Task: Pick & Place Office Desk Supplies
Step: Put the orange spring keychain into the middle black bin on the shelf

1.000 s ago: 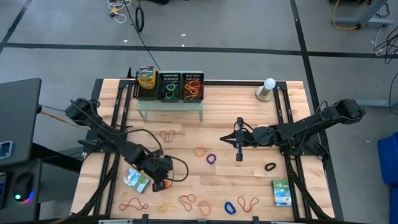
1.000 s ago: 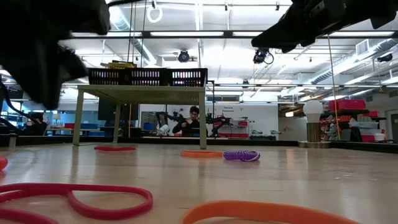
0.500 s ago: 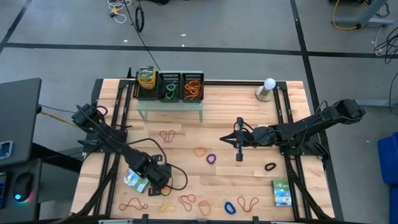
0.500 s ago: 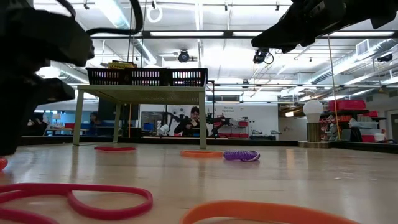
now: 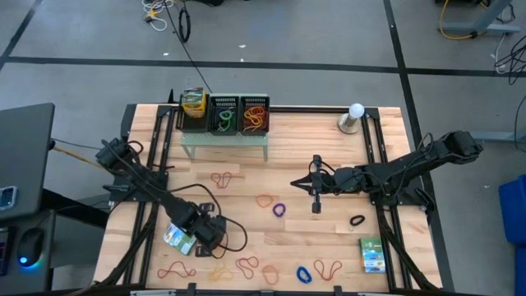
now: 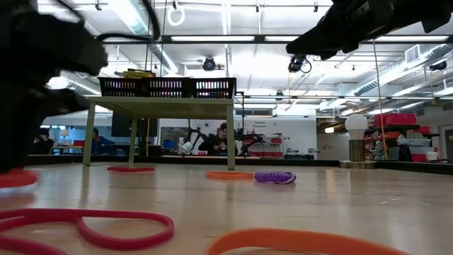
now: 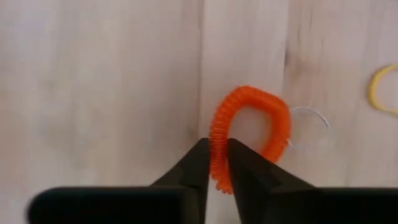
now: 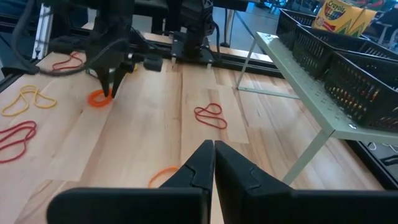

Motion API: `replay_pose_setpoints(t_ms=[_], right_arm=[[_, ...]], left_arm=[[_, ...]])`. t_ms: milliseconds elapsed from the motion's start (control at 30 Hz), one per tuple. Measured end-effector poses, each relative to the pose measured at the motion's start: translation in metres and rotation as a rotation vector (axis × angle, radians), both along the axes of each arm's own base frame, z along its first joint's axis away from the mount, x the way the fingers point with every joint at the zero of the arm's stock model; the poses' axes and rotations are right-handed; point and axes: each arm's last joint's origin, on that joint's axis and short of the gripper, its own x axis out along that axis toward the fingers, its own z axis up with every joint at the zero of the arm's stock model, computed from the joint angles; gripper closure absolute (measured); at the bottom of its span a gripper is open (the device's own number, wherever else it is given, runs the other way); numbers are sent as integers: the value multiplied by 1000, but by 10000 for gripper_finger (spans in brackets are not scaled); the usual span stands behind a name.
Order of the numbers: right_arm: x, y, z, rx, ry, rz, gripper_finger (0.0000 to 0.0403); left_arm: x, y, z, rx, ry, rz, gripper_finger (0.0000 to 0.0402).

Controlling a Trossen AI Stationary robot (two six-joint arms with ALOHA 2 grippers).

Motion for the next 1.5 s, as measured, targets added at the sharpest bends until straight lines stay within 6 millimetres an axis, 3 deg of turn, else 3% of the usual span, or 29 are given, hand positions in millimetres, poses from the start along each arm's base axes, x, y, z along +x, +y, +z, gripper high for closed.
replay_pose_setpoints(t_ms=[133,367,600,700,767,933,1133,1300,1500], right_arm=[[0,0,0,-2,0,1,380],[0,0,0,2,0,0,380],[0,0,0,7,-1,-1,380],[0,0,0,7,-1,-1,380],[0,0,0,8,-1,-2,380],[0,0,0,9,-1,-1,380],[0,0,0,9,-1,-1,380],[0,0,0,10,-1,1,380],[0,0,0,9,4,1,380]], left_arm=[[-1,9,17,49,-71,42,393],[-4,49,73,103,-317,248,397],[-28,102,139,108,-640,507,397],[-41,124,157,122,-729,605,398],[-44,132,162,126,-728,571,397],[-31,125,141,159,-561,363,382],[9,104,77,77,-261,231,343],[38,81,34,32,-209,60,299],[45,71,13,93,-92,-48,265]])
